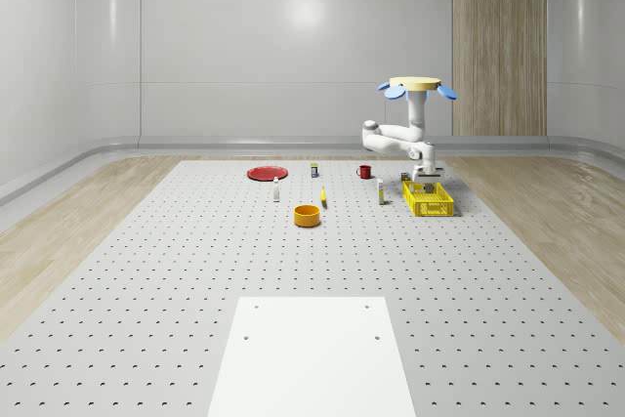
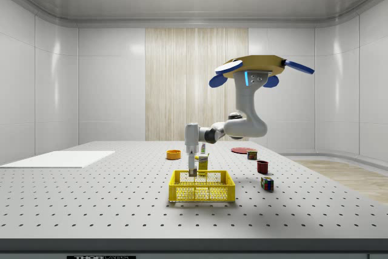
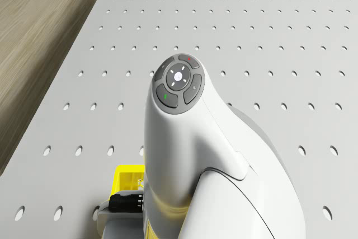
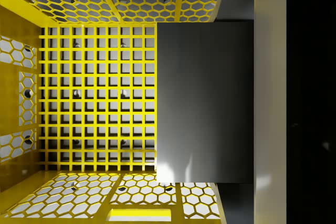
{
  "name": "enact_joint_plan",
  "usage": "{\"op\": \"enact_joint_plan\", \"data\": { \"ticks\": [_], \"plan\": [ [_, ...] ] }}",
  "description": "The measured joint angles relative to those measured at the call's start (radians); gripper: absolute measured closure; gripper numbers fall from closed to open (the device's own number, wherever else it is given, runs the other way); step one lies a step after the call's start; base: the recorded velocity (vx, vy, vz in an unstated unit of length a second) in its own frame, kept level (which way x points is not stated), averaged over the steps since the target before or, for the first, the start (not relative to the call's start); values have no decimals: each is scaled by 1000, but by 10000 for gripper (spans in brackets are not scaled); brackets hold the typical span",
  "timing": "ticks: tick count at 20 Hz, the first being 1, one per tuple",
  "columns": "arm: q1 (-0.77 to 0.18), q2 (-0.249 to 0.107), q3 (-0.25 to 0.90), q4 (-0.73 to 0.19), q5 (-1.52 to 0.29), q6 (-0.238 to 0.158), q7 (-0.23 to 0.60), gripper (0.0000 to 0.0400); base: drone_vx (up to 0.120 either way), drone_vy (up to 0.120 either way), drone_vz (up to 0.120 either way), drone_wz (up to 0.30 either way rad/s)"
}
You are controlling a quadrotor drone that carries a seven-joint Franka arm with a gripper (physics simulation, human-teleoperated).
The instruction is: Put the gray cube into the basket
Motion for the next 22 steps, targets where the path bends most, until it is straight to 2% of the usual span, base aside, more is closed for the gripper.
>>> {"op": "enact_joint_plan", "data": {
  "ticks": [10, 17, 20, 22],
  "plan": [
    [-16, -3, -115, 22, -106, 44, 2, 150, 0, 0, 0, 0],
    [40, -11, -188, -24, -179, 60, -3, 150, 0, 0, 0, 0],
    [62, -13, -205, -41, -197, 60, -7, 77, 0, 0, 0, 0],
    [71, -12, -213, -48, -205, 59, -9, 47, 0, 0, 0, 0]
  ]
}}
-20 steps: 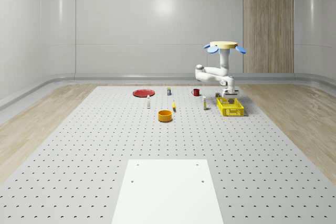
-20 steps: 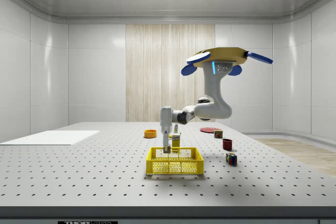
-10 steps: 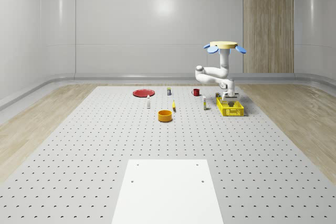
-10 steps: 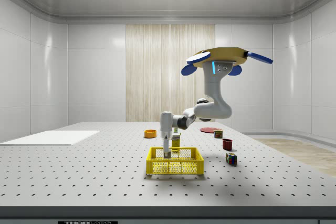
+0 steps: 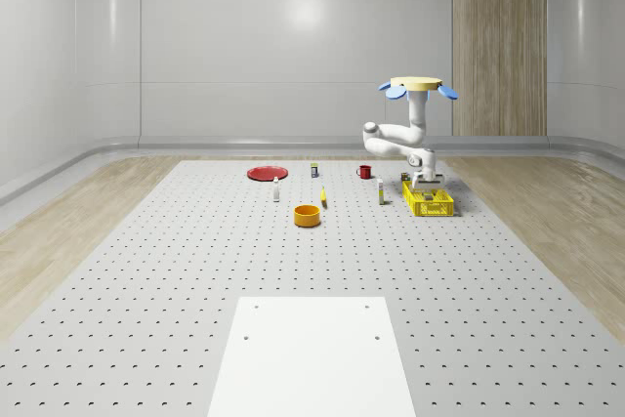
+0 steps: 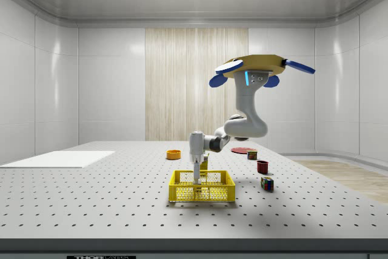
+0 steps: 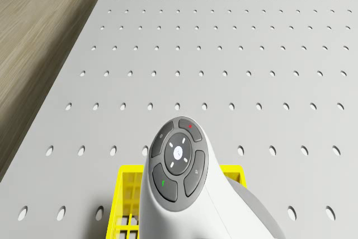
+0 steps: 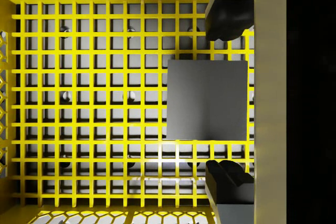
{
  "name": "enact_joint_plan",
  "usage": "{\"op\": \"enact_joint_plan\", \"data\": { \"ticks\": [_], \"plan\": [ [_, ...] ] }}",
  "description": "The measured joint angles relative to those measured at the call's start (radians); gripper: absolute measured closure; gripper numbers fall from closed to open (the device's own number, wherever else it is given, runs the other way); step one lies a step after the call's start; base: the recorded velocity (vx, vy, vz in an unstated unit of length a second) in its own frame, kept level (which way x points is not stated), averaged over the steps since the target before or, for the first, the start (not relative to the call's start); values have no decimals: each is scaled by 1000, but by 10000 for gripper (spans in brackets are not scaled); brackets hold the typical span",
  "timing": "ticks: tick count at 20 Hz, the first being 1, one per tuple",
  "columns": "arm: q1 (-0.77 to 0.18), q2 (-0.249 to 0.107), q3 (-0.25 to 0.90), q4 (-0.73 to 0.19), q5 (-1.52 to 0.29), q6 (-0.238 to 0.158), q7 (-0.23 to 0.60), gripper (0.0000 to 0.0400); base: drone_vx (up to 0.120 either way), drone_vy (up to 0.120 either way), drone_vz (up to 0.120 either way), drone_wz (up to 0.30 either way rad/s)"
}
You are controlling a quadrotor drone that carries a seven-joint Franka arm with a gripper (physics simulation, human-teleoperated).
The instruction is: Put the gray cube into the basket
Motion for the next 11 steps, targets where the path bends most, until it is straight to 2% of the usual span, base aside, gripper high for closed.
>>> {"op": "enact_joint_plan", "data": {
  "ticks": [4, 11],
  "plan": [
    [19, 4, 22, -18, 19, -15, -4, 17, 0, 0, 0, 0],
    [39, 11, 68, -37, 60, -39, -9, 4, 0, 0, 0, 0]
  ]
}}
